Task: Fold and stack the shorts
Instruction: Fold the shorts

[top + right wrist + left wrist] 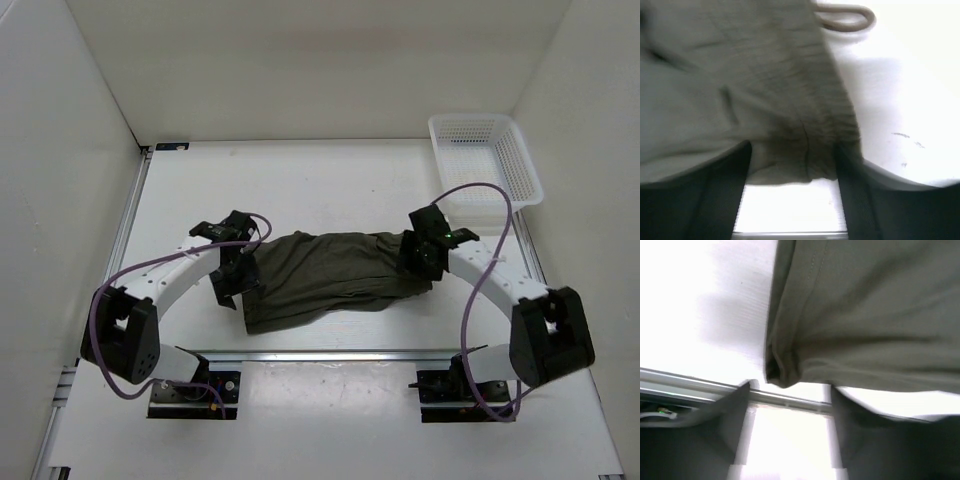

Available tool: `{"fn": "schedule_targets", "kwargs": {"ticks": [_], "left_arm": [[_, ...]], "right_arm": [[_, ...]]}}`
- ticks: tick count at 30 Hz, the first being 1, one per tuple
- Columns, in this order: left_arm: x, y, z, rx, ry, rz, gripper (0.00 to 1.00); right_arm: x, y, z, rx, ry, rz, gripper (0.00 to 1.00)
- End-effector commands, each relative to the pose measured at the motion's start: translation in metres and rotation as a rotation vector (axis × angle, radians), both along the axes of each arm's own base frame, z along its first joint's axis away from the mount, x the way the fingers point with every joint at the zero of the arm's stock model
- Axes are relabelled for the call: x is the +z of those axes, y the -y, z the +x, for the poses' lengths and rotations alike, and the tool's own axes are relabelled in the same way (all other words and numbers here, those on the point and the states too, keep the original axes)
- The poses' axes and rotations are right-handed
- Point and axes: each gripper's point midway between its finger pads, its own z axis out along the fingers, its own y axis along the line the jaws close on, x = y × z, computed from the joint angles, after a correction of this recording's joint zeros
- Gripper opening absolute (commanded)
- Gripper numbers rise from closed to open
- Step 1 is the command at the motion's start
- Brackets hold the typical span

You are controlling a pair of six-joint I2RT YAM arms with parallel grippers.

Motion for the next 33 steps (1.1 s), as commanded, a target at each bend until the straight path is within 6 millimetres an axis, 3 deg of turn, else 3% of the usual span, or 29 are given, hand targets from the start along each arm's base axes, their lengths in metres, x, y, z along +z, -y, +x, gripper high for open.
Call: {"fn": "schedule_targets", "kwargs": {"ticks": [1,2,3,5,6,11,12,17,21,25,26,28,29,31,32,33], "left_arm": [[0.027,0.000,0.012,-0.007,0.089,-0.008,0.84],[0.031,0.002,0.015,-0.007,0.102,-0.013,0.94],[0.031,0.001,0.013,-0.007,0.094,-0.010,1.00],[0.032,0.002,0.015,-0.016,0.095,-0.009,1.00],[0.035,0.004,0.020,-0.016,0.112,-0.016,1.00],[0.016,0.004,0.035,0.008,0.100,-0.010,0.97],[0.010,0.004,0.041,0.017,0.108,-0.013,0.95],[-0.014,0.001,0.052,0.034,0.057,0.001,0.93],[-0.034,-0.006,0.055,0.048,0.031,0.023,0.90],[-0.054,-0.006,0.053,0.051,0.002,-0.030,0.83],[-0.054,-0.007,0.053,0.048,-0.002,-0.042,0.81],[-0.056,-0.006,0.056,0.049,-0.010,-0.039,0.77],[-0.054,-0.002,0.060,0.036,0.002,-0.061,0.77],[-0.054,0.001,0.061,0.023,-0.006,-0.077,0.73],[-0.056,0.005,0.061,0.021,-0.013,-0.093,0.72],[-0.058,0.005,0.060,0.022,-0.022,-0.091,0.70]], "right_arm": [[0.051,0.005,0.008,0.007,0.132,0.005,0.76],[0.059,0.004,0.012,0.007,0.155,0.014,0.89],[0.066,0.008,0.016,-0.007,0.173,-0.006,0.93],[0.071,0.018,0.022,-0.031,0.189,-0.019,0.98],[0.063,0.023,0.024,-0.036,0.163,-0.036,0.99],[0.051,0.034,0.042,-0.037,0.129,0.027,0.99],[0.040,0.034,0.042,-0.032,0.098,0.044,0.99],[0.008,0.012,0.037,0.048,0.016,0.235,0.98],[-0.013,0.007,0.027,0.044,-0.006,0.269,0.94],[-0.033,0.008,0.019,0.030,-0.044,0.268,0.83],[-0.033,0.010,0.020,0.025,-0.042,0.257,0.73],[-0.034,0.013,0.024,0.007,-0.028,0.241,0.62],[-0.037,0.013,0.022,0.005,-0.042,0.239,0.50],[-0.034,0.010,0.029,0.011,-0.033,0.250,0.36],[-0.036,0.010,0.028,0.010,-0.042,0.249,0.19],[-0.034,0.010,0.030,0.010,-0.041,0.249,0.11]]}}
